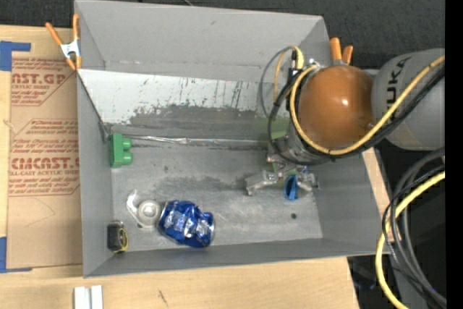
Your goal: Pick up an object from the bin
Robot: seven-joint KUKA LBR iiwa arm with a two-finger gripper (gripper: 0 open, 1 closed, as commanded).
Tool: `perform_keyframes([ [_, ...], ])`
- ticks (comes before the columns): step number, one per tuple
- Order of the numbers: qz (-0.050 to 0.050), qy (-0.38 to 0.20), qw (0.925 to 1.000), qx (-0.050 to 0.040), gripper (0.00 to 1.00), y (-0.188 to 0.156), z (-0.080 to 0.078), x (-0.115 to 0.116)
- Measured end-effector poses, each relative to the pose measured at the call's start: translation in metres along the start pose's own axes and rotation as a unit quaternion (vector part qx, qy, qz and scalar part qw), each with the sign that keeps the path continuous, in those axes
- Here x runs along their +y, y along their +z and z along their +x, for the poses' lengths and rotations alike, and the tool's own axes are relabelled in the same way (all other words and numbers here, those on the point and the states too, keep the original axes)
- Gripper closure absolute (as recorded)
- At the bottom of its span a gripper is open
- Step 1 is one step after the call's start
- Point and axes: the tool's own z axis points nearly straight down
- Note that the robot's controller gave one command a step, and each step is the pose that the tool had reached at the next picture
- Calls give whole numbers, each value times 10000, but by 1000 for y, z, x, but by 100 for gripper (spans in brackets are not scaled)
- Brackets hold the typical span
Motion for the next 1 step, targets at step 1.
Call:
perform_keyframes([
  [1, 22, -1515, 9885, -28, 0, -3, 43, -18],
])
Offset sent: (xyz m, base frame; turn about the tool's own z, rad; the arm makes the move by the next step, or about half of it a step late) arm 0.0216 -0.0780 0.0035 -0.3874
